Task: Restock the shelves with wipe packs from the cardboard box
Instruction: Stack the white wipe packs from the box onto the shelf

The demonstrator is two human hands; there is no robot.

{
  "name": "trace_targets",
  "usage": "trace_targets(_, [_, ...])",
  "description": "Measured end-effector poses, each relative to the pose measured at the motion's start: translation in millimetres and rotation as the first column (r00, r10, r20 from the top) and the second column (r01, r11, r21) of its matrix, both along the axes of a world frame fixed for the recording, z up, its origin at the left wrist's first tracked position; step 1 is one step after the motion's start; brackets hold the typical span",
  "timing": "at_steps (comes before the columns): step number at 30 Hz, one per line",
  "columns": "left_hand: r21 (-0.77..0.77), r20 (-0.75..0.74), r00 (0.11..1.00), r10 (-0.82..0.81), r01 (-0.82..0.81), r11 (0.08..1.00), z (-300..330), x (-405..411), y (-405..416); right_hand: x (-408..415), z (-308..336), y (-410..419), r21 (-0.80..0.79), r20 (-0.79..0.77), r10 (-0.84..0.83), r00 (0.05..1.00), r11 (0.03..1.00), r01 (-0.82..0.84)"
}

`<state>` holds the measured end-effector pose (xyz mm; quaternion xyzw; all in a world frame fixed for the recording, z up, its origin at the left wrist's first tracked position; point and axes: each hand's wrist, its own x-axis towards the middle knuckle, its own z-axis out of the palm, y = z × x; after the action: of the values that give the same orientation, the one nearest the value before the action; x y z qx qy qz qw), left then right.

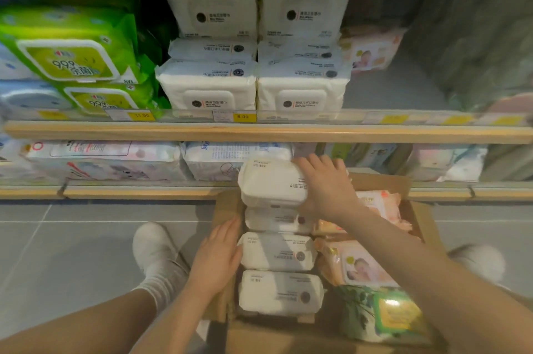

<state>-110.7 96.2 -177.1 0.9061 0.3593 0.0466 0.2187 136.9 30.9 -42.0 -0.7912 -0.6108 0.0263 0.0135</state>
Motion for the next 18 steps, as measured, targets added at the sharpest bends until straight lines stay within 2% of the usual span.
trace_targets(5, [0.008, 0.004, 0.992, -0.124, 0.124, 0.992, 6.6, 34.3, -9.3, 40.8, 27.3, -53.4, 0.022, 0.025, -0.151, 0.988, 0.988, 0.151])
trace_targets(10, [-0.018, -0.047, 0.963, -0.264, 0.263, 0.965, -13.3, 68.0, -14.4, 83.8, 16.3, -112.0, -0.033, -0.030, -0.402, 0.915, 0.915, 0.401])
trace_targets(14, [-0.072, -0.186, 0.907, -0.378, 0.371, 0.926, -35.1, 79.6, -24.0, 98.2, -3.9, -135.4, -0.050, -0.081, -0.497, 0.864, 0.868, 0.495])
trace_targets(18, [-0.098, -0.341, 0.845, -0.411, 0.403, 0.910, -54.3, 70.2, -23.3, 106.1, -9.9, -130.5, -0.043, -0.115, -0.501, 0.858, 0.865, 0.500])
